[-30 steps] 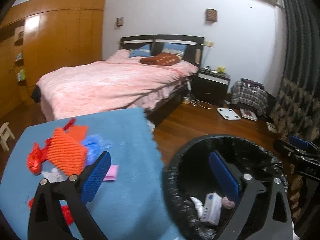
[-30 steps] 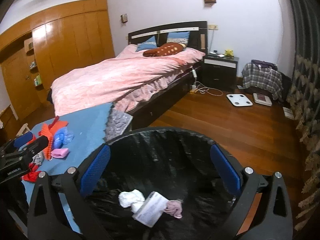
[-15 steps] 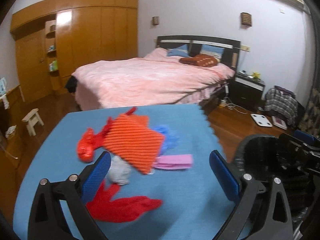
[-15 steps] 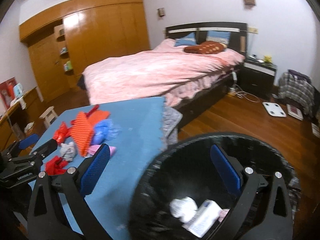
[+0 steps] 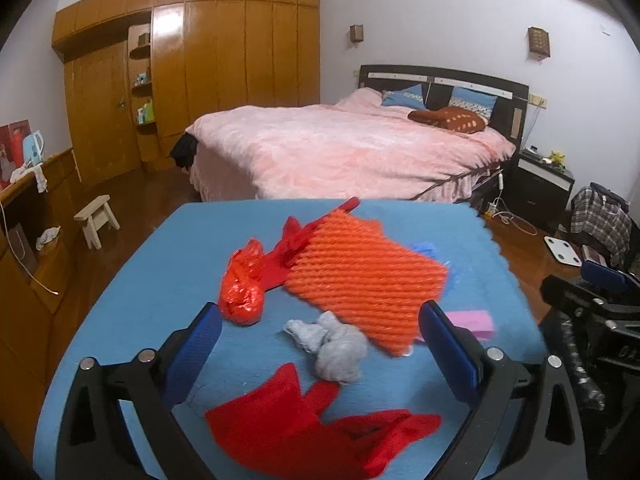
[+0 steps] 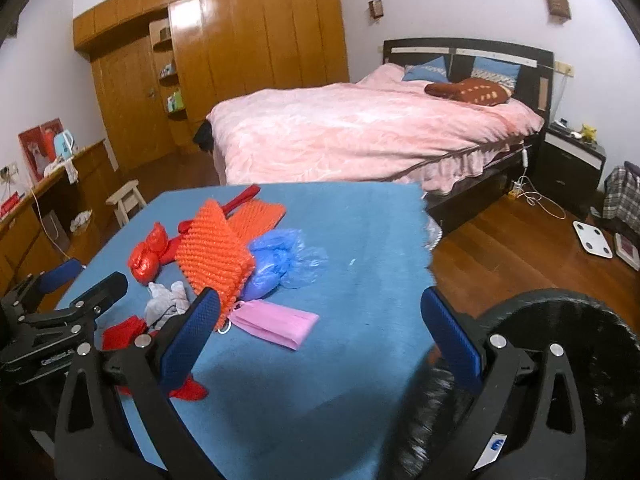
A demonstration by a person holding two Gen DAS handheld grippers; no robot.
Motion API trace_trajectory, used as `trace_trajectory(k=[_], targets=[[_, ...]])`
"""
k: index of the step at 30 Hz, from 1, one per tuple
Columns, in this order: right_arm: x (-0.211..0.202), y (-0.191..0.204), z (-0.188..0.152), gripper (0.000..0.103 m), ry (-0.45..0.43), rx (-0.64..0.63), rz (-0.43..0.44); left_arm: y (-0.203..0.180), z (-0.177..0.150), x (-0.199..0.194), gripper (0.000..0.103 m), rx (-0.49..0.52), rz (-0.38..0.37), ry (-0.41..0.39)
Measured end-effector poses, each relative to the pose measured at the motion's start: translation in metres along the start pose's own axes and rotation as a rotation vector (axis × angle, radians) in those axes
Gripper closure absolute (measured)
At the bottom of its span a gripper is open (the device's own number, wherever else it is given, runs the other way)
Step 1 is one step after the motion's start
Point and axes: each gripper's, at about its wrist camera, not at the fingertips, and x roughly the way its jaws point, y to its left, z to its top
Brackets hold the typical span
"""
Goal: Collect trash
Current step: 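Move both tools back over the pile on the blue table, then grasp the grey sock bundle with the left tool while the right tool grasps the pink mask bag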
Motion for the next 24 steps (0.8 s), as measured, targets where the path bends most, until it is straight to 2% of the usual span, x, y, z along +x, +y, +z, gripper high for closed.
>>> trace_trajectory(k=[12, 18, 24], targets=[[0.063, 0.005, -0.011, 0.006, 0.105, -0.005, -0.03, 0.009, -0.011, 0.029, 0.007, -0.025, -0.012, 0.05], [0.079, 0.006, -0.019, 0.013, 0.157, -0.003, -0.015, 0.004, -0.015, 0.04, 0.007, -0.022, -0.021, 0.071], [0.09, 0.007, -0.027, 0.025, 0.233, 0.011, 0.035, 0.0, -0.019, 0.049, 0.008, -0.01, -0.038, 0.089]])
